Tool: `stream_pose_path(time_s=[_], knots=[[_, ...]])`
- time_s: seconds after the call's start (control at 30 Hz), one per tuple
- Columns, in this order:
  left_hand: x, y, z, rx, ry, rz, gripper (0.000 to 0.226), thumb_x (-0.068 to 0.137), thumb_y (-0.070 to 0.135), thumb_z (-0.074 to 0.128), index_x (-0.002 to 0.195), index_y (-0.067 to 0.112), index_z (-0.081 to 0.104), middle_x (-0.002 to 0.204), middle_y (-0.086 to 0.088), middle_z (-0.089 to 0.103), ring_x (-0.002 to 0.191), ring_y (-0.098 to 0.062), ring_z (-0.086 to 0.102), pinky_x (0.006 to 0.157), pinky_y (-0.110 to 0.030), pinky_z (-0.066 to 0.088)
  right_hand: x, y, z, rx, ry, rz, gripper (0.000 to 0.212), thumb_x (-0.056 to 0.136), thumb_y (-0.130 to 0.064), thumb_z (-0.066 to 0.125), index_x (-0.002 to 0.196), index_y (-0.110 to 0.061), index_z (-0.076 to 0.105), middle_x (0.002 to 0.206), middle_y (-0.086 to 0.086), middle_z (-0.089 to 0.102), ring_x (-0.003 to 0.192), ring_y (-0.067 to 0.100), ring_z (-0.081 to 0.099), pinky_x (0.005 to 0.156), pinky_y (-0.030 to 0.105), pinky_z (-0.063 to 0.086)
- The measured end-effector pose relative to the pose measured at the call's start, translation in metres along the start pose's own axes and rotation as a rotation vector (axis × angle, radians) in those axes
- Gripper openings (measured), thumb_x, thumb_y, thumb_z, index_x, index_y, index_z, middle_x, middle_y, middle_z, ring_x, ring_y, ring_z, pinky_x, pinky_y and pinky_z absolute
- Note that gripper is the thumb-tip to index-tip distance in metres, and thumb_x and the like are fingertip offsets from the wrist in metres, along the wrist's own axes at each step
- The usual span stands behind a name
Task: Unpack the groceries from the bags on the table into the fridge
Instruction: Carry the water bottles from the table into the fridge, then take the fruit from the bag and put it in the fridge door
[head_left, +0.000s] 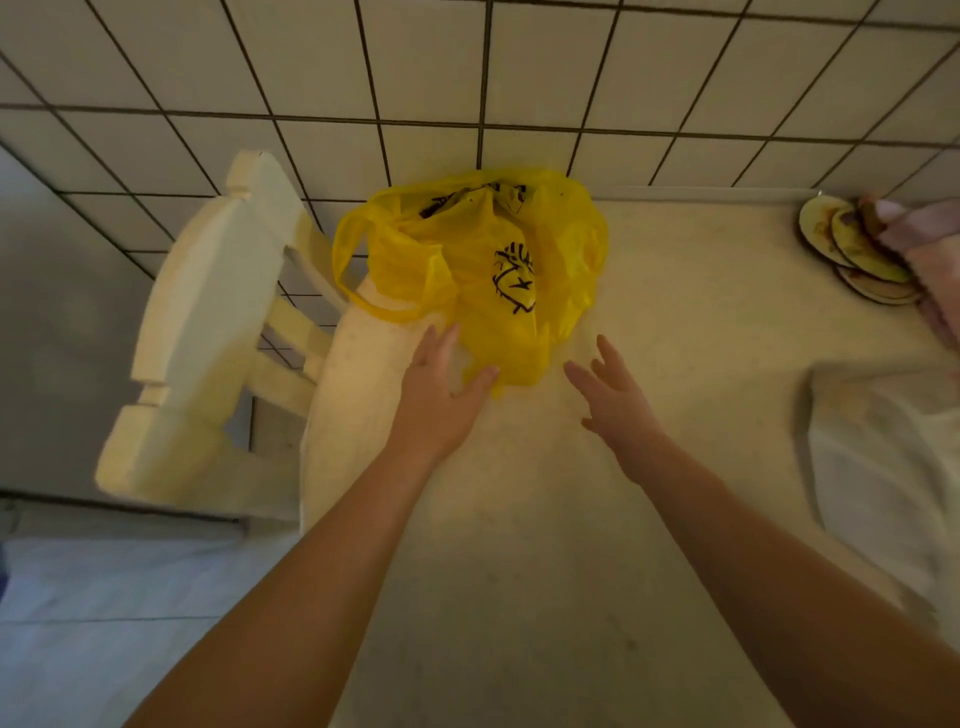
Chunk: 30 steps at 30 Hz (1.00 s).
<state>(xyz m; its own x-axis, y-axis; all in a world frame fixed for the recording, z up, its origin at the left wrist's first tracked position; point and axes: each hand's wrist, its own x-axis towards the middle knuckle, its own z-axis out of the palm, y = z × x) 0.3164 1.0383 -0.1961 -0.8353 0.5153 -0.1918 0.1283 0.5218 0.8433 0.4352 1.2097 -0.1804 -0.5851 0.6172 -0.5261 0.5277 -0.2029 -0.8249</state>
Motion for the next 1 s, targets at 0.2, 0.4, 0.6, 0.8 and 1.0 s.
stream_pose_path(time_s=[0.2, 0.4, 0.6, 0.8, 1.0], knots=[[-0.109, 0.006, 0.001, 0.278, -0.079, 0.141, 0.079, 0.086, 0.073, 0.041, 0.156, 0.038, 0.026, 0.167, 0.000, 0.012, 0.153, -0.025, 0.010, 0.121, -0.045, 0.017, -0.087, 0.034, -0.025, -0.510, -0.030, -0.318, 0.075, 0.097, -0.043, 0.058, 0.158, -0.032, 0.015, 0.164, -0.002, 0.022, 0.150, 0.018, 0.022, 0.122, 0.040, 0.021], [-0.192, 0.007, 0.024, 0.466, -0.170, 0.217, 0.078, 0.087, 0.081, 0.025, 0.156, 0.046, 0.013, 0.168, 0.008, 0.001, 0.154, -0.021, -0.005, 0.122, -0.048, 0.010, -0.164, 0.074, -0.062, -0.871, 0.004, -0.395, 0.074, 0.099, -0.056, 0.043, 0.158, -0.039, 0.002, 0.167, -0.003, 0.002, 0.153, 0.024, 0.007, 0.122, 0.049, 0.015], [-0.241, 0.018, 0.079, 0.532, -0.270, 0.258, 0.075, 0.091, 0.076, 0.032, 0.156, 0.046, 0.012, 0.168, 0.010, -0.001, 0.154, -0.020, -0.007, 0.123, -0.047, 0.010, -0.212, 0.118, -0.122, -0.990, 0.109, -0.339, 0.073, 0.099, -0.058, 0.038, 0.157, -0.041, -0.004, 0.167, -0.005, -0.004, 0.154, 0.022, -0.002, 0.123, 0.049, 0.008], [-0.256, 0.062, 0.155, 0.545, -0.362, 0.314, 0.075, 0.092, 0.072, 0.039, 0.156, 0.045, 0.012, 0.168, 0.009, -0.001, 0.154, -0.022, -0.003, 0.122, -0.044, 0.011, -0.233, 0.147, -0.210, -0.961, 0.252, -0.339, 0.072, 0.097, -0.062, 0.036, 0.157, -0.039, 0.004, 0.167, -0.004, 0.003, 0.154, 0.023, 0.003, 0.122, 0.050, 0.011], [-0.262, 0.130, 0.246, 0.370, -0.411, 0.276, 0.080, 0.090, 0.064, 0.056, 0.157, 0.037, 0.020, 0.167, 0.007, 0.010, 0.151, -0.019, 0.015, 0.120, -0.039, 0.021, -0.233, 0.170, -0.313, -0.988, 0.362, -0.334, 0.075, 0.090, -0.069, 0.026, 0.156, -0.041, 0.005, 0.167, -0.005, 0.007, 0.153, 0.026, 0.010, 0.120, 0.052, 0.014]])
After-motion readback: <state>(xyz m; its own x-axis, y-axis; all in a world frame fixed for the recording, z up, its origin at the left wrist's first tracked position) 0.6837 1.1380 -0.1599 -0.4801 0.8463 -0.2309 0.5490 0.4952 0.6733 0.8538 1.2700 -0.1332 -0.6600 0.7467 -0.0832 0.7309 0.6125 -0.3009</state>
